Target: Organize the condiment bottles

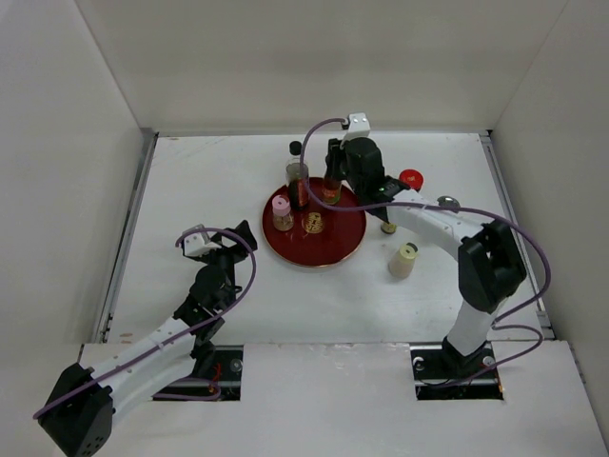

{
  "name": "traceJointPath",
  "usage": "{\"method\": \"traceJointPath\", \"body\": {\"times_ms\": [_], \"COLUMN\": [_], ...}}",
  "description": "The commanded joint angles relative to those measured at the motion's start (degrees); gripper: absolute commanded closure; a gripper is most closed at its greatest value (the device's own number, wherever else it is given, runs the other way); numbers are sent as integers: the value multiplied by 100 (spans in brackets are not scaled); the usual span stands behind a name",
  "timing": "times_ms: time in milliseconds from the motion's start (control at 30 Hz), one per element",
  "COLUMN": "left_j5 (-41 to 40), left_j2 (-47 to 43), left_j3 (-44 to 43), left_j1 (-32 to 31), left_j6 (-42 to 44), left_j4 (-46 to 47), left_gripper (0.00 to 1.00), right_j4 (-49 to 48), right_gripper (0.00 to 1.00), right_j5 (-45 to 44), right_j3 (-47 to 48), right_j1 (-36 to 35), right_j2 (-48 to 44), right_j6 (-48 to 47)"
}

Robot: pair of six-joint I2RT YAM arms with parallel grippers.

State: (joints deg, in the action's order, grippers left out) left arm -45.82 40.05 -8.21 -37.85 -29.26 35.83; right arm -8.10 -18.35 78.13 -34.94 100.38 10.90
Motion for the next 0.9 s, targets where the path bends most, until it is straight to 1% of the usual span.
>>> {"method": "traceJointPath", "body": {"times_ms": [0, 267, 367, 433, 567, 600, 633, 700, 767, 867], "left_j5": [100, 109, 109, 109, 144, 144, 144, 153, 153, 153], "left_j2": [-15, 20, 46, 38, 55, 55, 55, 55, 3, 37], "left_j3": [39, 39, 30, 38, 47, 56, 56, 56, 56, 65], "left_j1": [36, 89, 80, 71, 63, 63, 71, 89, 54, 89], "left_j6": [-63, -63, -63, -63, -63, -63, -63, -63, -63, -63], "left_j4": [310, 310, 310, 328, 389, 389, 389, 389, 380, 389], "left_gripper": [21, 21, 21, 21, 21, 21, 21, 21, 21, 21], "right_j4": [-1009, -1053, -1062, -1132, -1255, -1256, -1256, -1247, -1168, -1063], "right_gripper": [77, 76, 73, 67, 64, 62, 56, 39, 28, 20], "right_j5": [77, -11, -63, -90, -90, -90, -90, -151, -274, -415], "right_j3": [633, 722, 643, 537, 344, 283, 230, 151, 63, -148], "right_j1": [-17, -96, -140, -184, -219, -219, -228, -237, -254, -263], "right_j2": [-19, 385, 518, 535, 483, 431, 360, 202, -35, -465], "right_j6": [53, -8, -26, -17, 9, 26, 35, 53, 53, 53]}}
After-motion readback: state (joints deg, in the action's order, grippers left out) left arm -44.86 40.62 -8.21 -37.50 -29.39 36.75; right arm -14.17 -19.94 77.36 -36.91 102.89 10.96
